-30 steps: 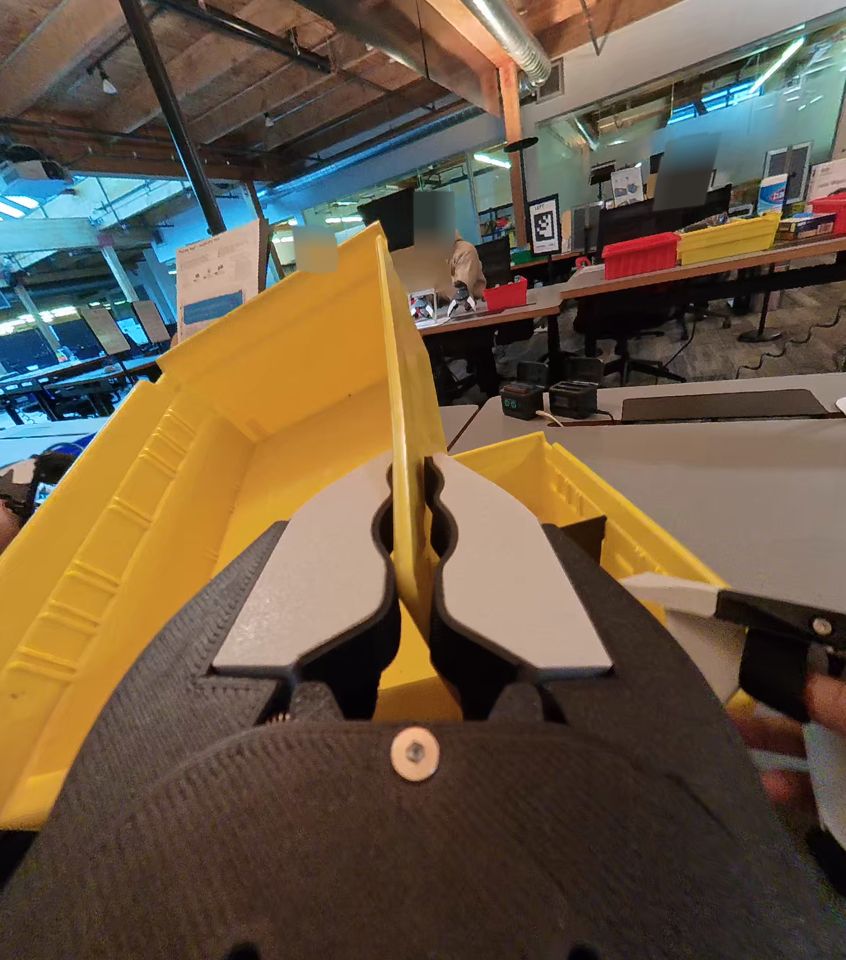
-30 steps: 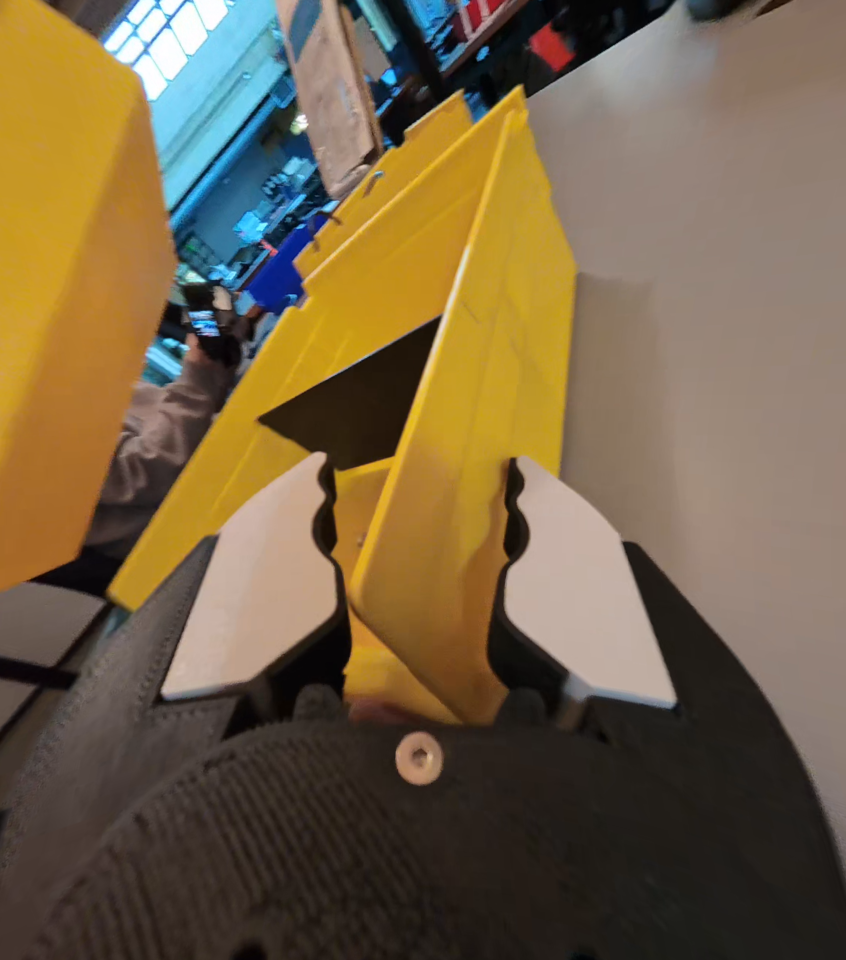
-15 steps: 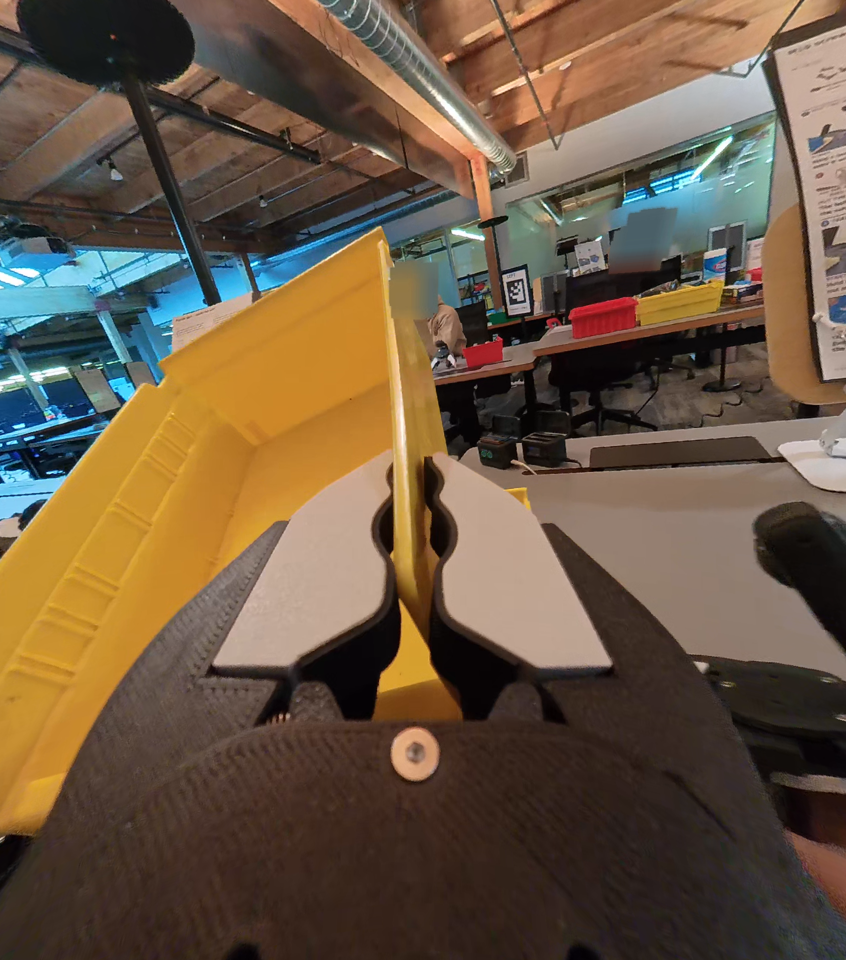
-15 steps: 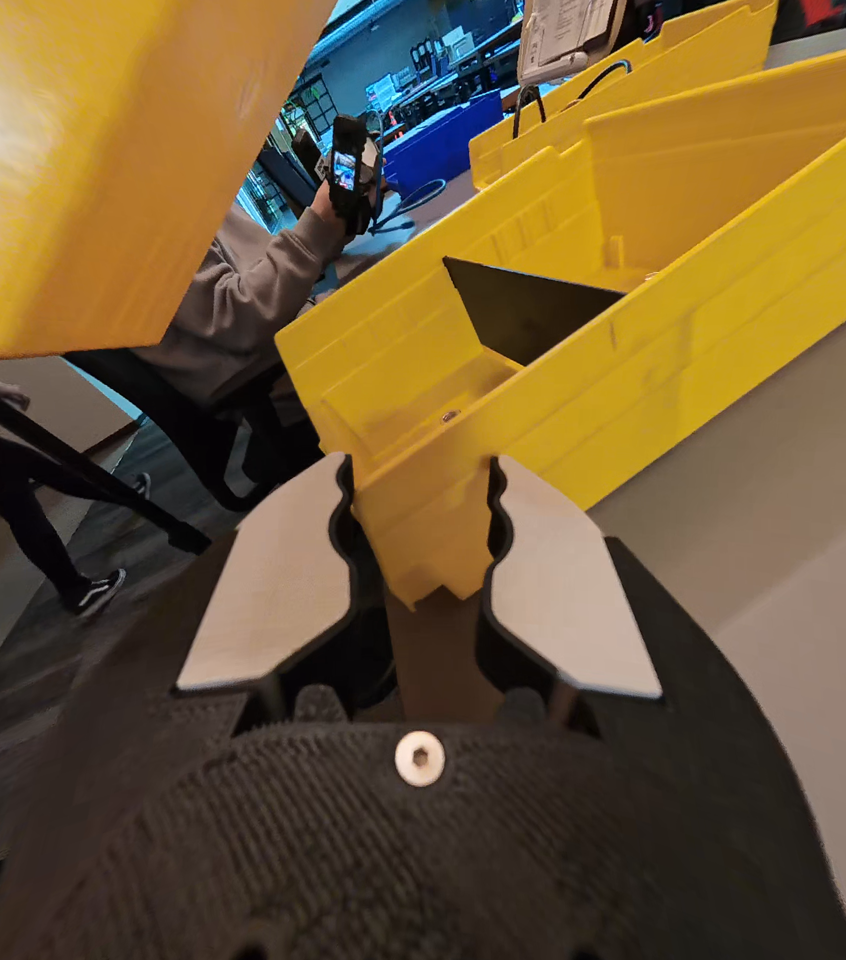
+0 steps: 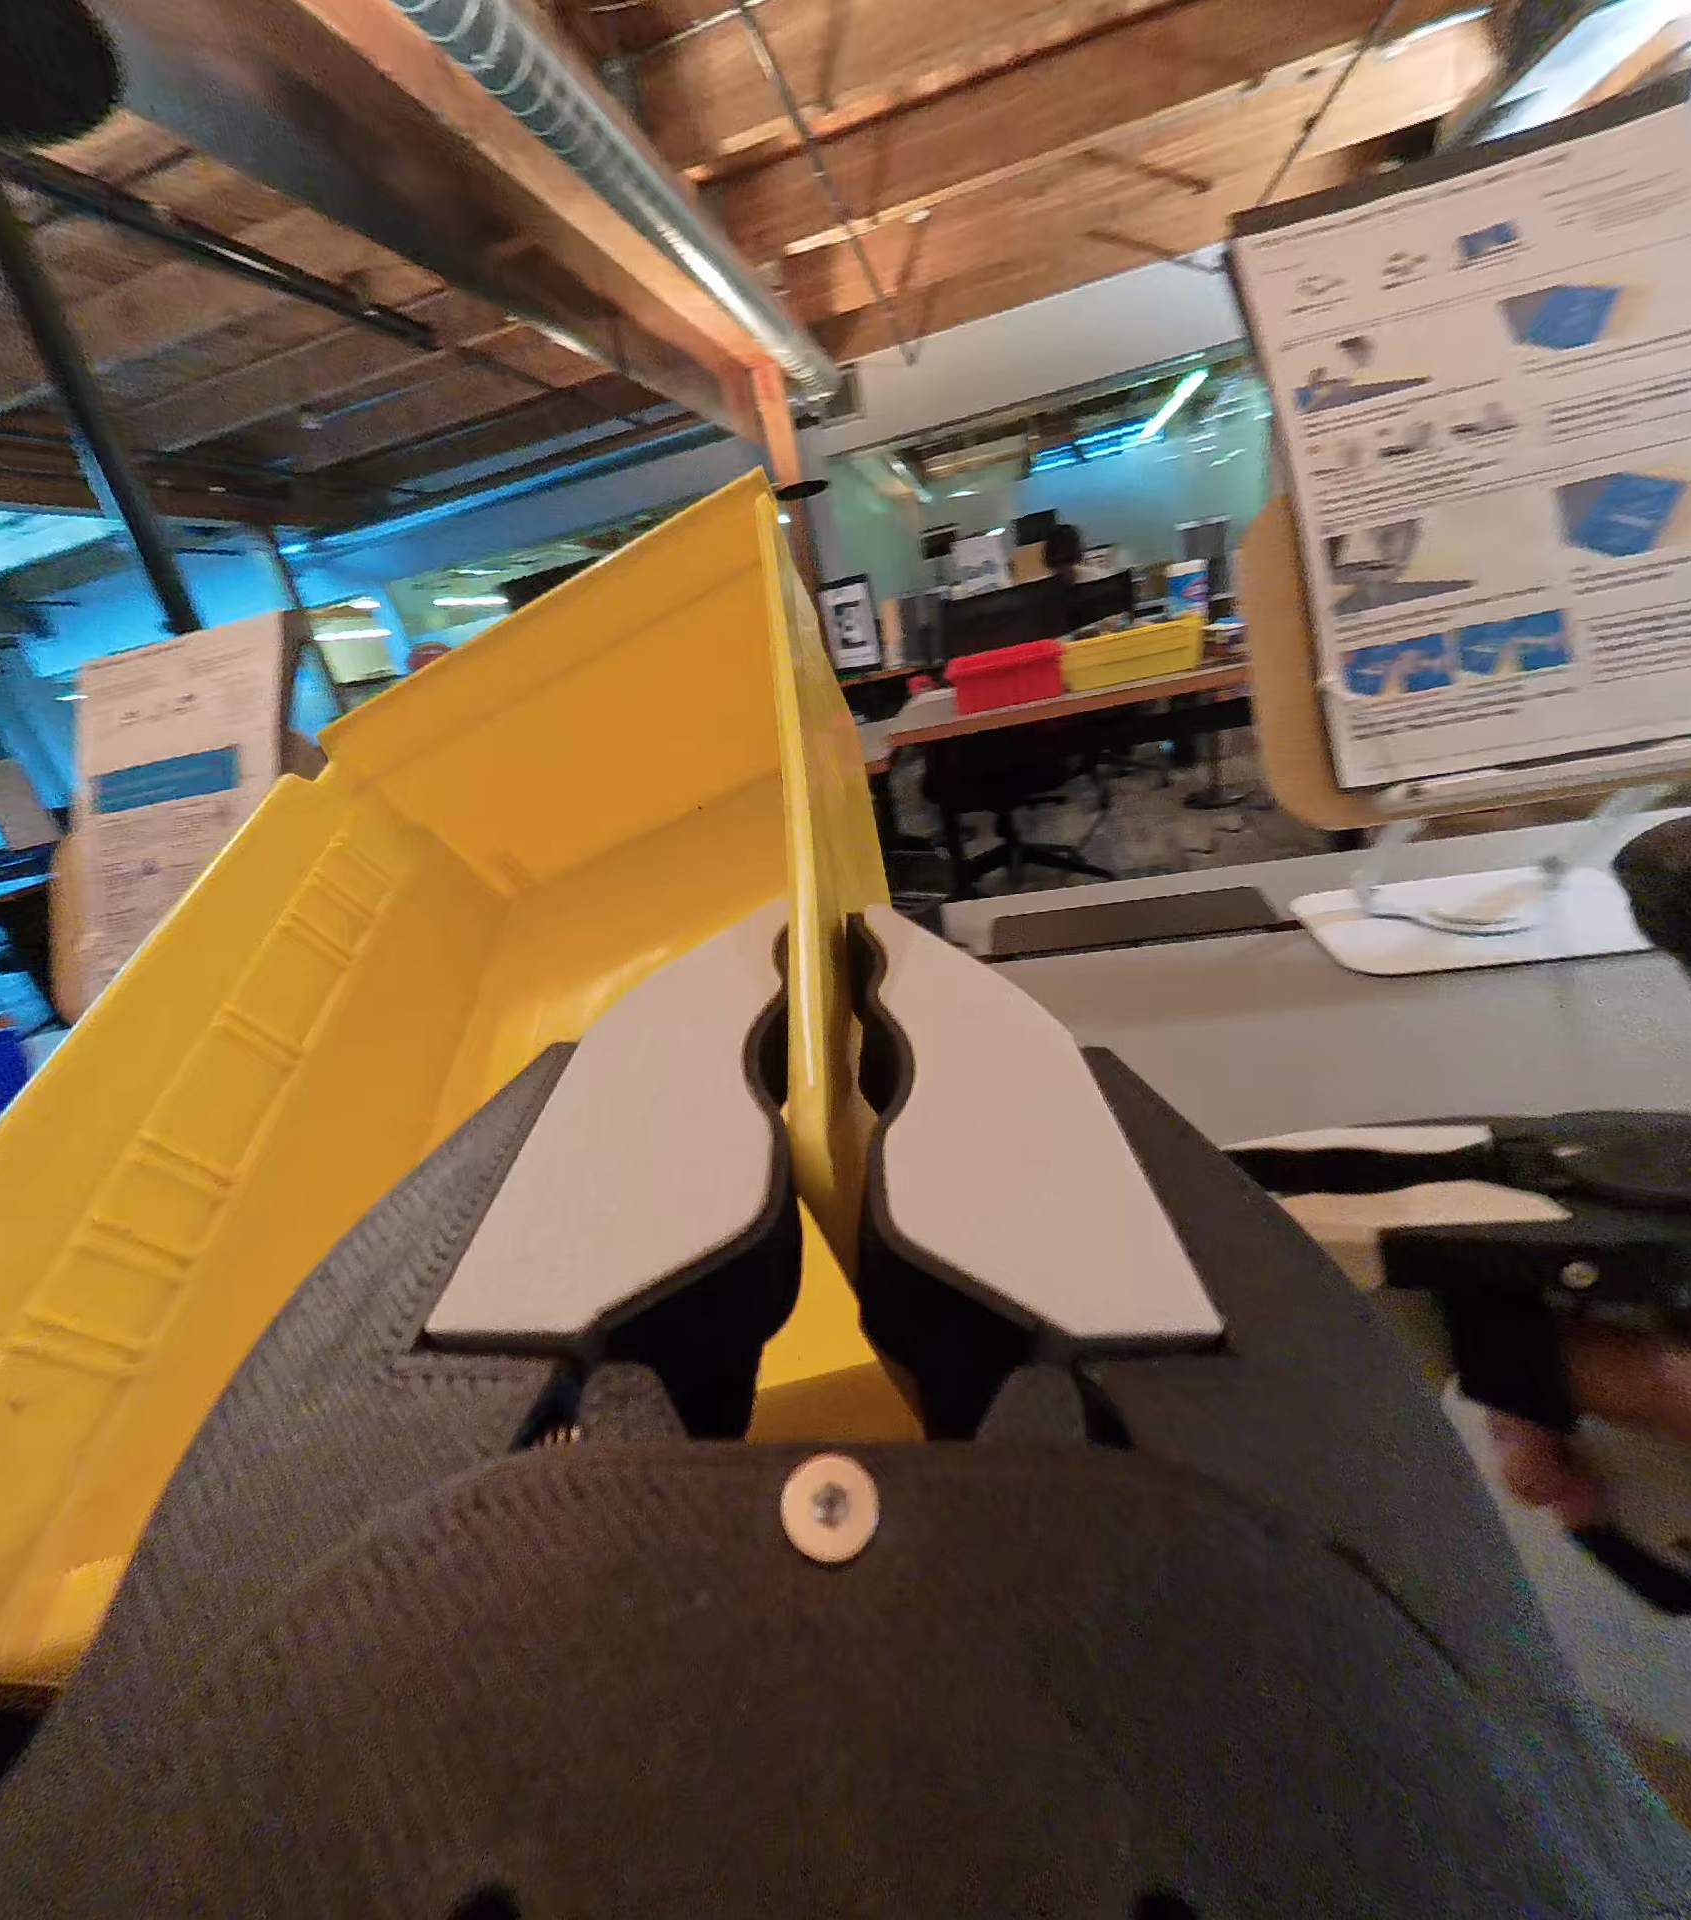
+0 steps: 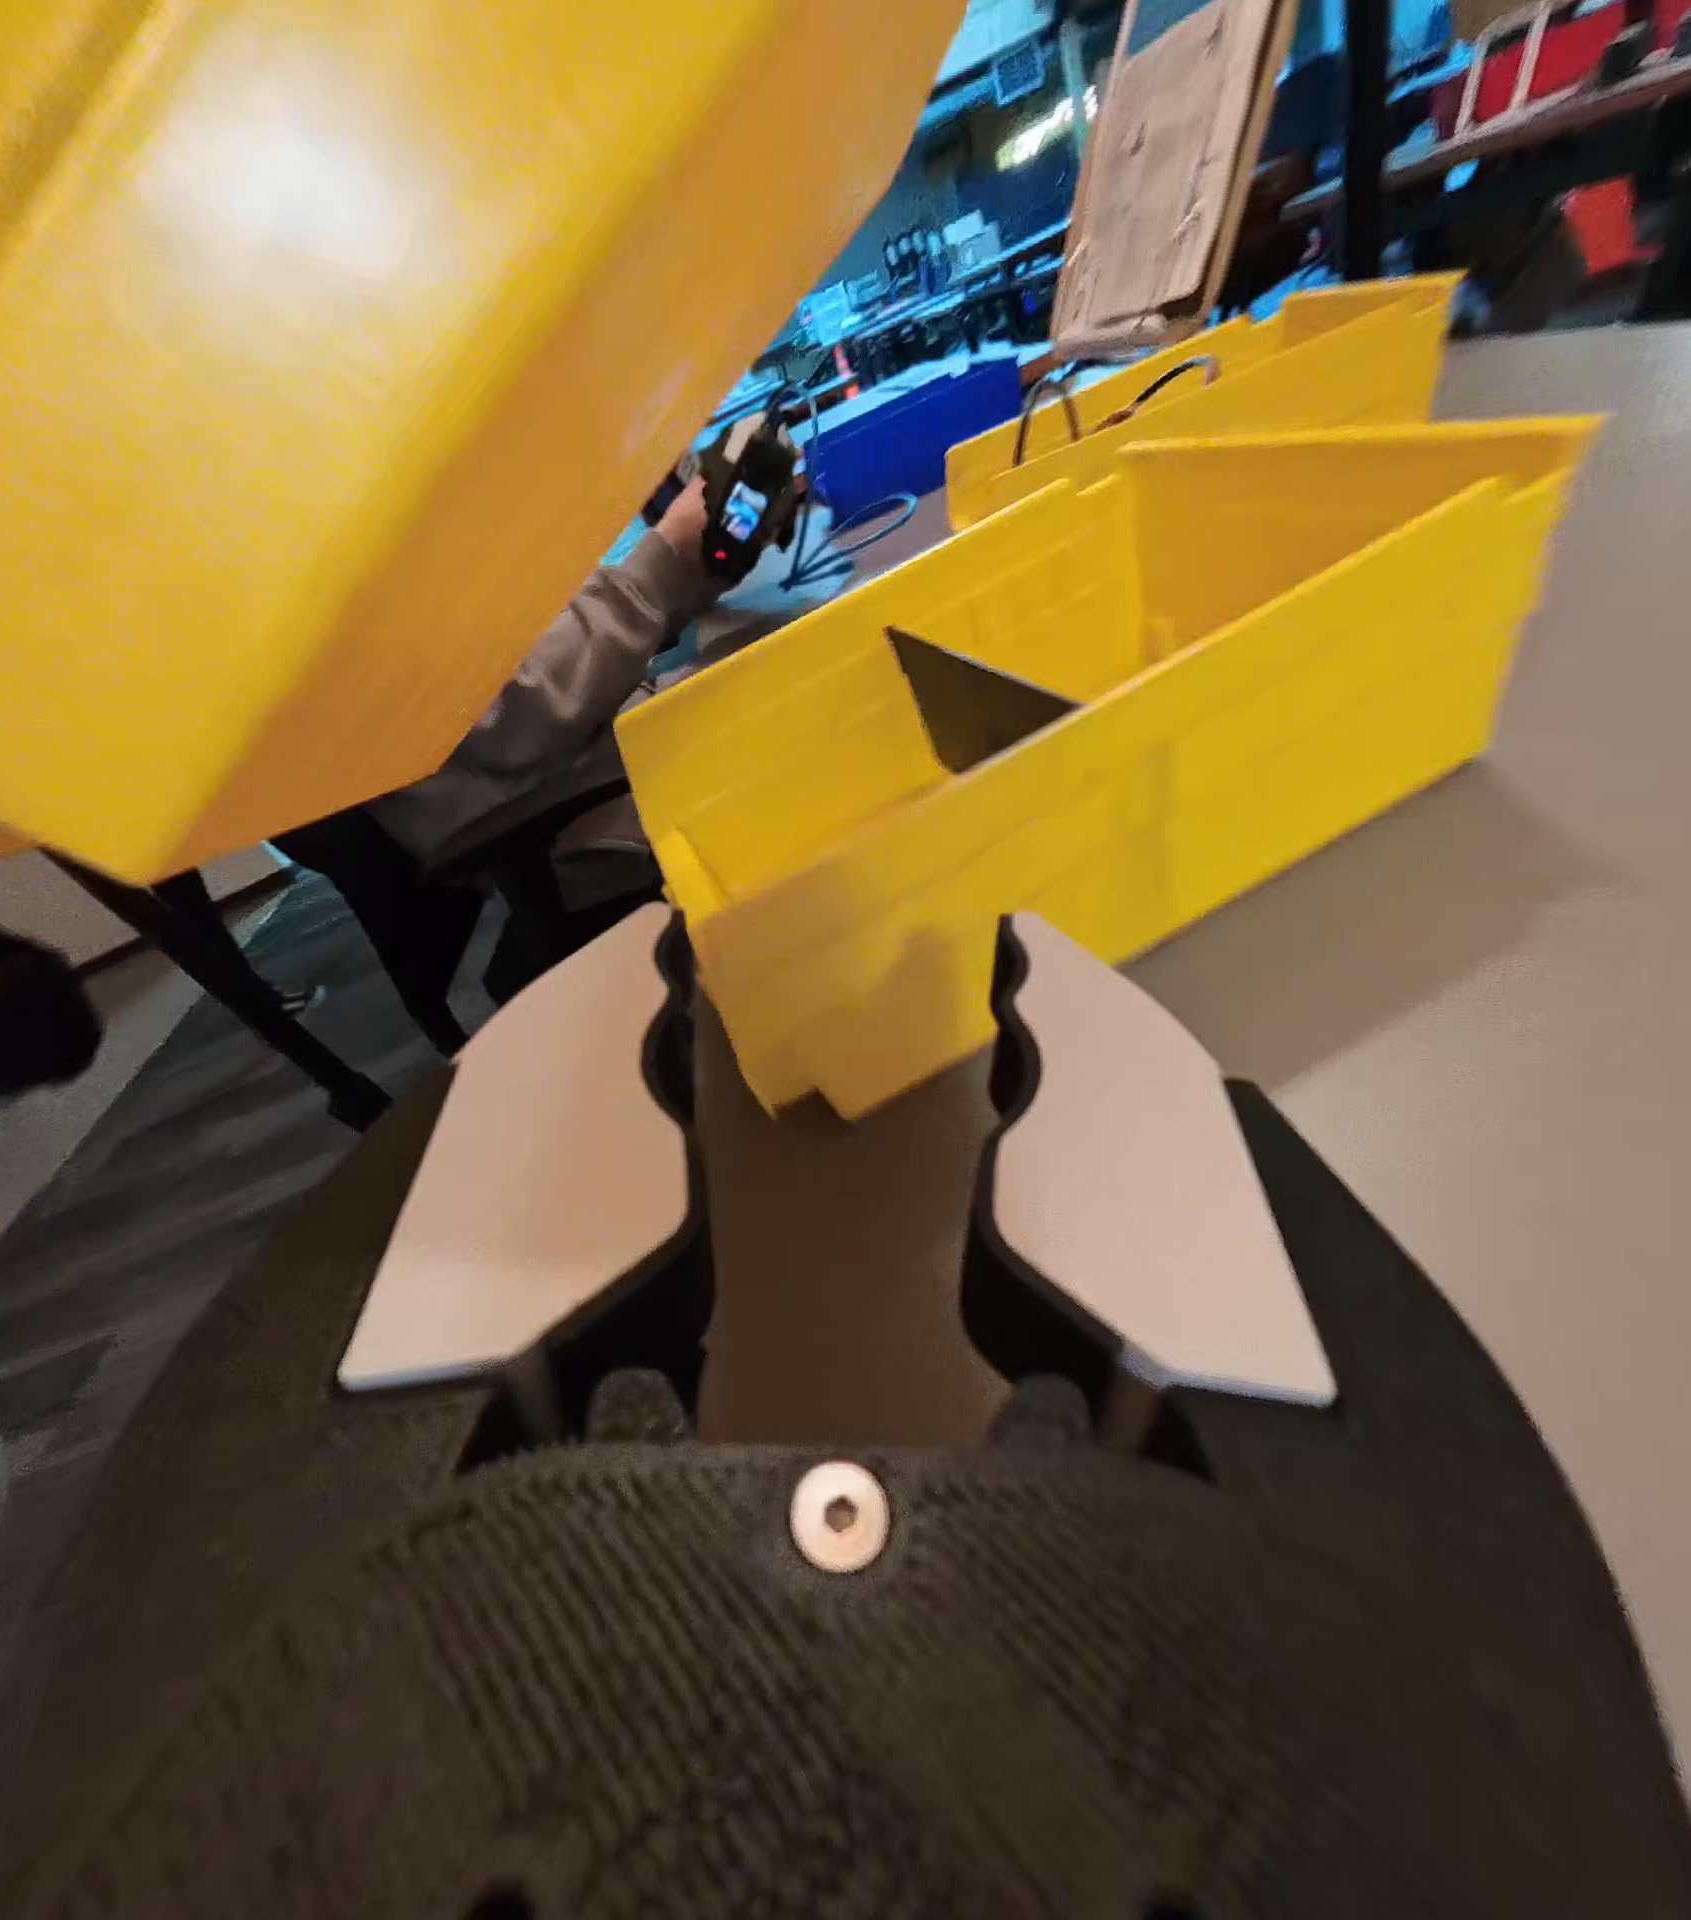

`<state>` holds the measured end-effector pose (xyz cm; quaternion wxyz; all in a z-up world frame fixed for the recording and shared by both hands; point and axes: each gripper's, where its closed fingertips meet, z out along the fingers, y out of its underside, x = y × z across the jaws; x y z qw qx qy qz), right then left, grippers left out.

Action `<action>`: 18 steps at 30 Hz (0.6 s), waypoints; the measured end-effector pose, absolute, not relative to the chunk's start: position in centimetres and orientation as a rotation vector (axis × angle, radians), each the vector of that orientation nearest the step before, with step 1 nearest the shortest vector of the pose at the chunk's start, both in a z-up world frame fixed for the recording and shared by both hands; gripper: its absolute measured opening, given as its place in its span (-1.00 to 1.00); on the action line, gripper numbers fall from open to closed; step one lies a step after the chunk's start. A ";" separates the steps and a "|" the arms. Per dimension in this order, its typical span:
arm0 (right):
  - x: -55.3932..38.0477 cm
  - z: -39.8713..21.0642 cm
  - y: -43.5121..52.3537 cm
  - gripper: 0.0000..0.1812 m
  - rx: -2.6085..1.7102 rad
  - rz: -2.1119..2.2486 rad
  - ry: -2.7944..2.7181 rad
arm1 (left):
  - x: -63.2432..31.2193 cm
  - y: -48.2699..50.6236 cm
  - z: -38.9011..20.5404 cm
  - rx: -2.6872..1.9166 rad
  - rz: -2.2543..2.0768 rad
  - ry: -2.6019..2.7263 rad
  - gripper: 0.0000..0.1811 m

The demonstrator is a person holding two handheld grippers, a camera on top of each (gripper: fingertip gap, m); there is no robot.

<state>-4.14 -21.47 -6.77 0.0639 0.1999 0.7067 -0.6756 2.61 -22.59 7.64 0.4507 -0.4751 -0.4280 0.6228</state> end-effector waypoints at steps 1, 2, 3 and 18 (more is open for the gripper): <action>-4.8 -6.8 -19.0 -0.38 0.615 -2.054 2.160 | 2.4 -21.5 7.6 -1.188 1.505 -1.031 -0.95; -5.5 -7.1 -16.4 -0.40 0.637 -2.055 2.202 | 2.3 -20.3 7.6 -1.204 1.470 -1.000 -0.95; -6.1 -7.6 -13.6 -0.43 0.666 -2.047 2.250 | 2.1 -18.9 7.6 -1.223 1.430 -0.969 -0.95; -7.8 -7.6 23.8 -0.50 1.481 -2.184 2.522 | -1.9 9.0 -1.2 -1.691 0.784 -0.530 -0.95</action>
